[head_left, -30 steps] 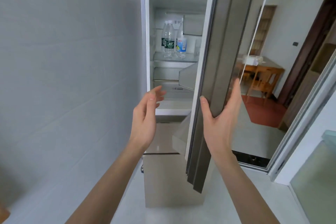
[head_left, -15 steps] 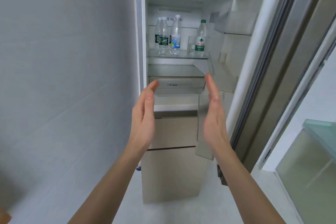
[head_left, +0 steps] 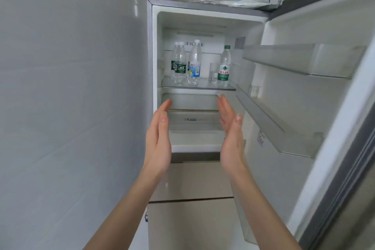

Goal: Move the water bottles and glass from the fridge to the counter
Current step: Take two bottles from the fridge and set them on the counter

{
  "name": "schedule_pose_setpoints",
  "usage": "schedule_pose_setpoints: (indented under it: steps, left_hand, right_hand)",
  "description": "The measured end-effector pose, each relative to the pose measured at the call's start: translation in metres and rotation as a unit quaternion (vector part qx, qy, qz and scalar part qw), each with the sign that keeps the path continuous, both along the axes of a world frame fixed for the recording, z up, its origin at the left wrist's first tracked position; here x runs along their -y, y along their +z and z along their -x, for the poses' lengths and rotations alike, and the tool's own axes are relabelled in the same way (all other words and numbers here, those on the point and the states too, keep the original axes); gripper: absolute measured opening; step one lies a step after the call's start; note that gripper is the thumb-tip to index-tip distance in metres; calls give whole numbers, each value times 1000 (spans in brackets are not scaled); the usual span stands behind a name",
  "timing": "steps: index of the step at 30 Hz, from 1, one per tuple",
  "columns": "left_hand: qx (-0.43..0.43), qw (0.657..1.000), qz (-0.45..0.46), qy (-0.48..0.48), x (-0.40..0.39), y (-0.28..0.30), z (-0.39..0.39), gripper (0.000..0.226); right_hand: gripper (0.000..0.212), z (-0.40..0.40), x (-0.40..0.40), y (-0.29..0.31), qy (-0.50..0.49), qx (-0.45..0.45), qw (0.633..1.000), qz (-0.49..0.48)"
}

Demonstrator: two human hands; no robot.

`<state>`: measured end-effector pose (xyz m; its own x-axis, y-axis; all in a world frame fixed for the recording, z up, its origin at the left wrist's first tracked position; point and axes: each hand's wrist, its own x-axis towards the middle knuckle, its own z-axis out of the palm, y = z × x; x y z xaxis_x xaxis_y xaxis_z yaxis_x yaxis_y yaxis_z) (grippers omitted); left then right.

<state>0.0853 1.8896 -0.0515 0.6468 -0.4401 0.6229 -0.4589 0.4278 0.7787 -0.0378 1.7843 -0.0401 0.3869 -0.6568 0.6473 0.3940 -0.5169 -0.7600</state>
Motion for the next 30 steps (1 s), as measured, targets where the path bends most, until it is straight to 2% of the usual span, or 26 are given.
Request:
schedule_pose_setpoints:
  steps: [4,7,10,13,16,20,24,27,30]
  left_hand:
    - [17,1000,9,23,41,13,-19,62]
    - [19,999,11,41,67,15,-33,55]
    - [5,998,16,56,89,17,-46,55]
    - [-4,998,16,58,107,18,-57,54]
    - [2,998,12,58,127,20,-72,55]
    - [8,998,16,58,159,22,-99,57]
    - [17,998,24,61,189,26,-132,61]
    - [20,998,35,57,209,33,-161,61]
    - [33,997,42,52,231,43,-191,62]
  right_hand:
    - [80,-19,42,15,1,12,1000,-1]
    - [69,-33,73,24,4,27,999,-20]
    - [75,-46,100,31,1,31,999,-21]
    - [63,-57,123,32,7,50,998,-34]
    - [64,-72,147,33,6,71,997,-39]
    - [59,-98,172,34,7,60,998,-32]
    - [64,-129,198,39,-2,53,998,-17]
    - [52,-155,221,46,-5,42,999,-28]
    - [56,-184,244,53,-7,36,999,-33]
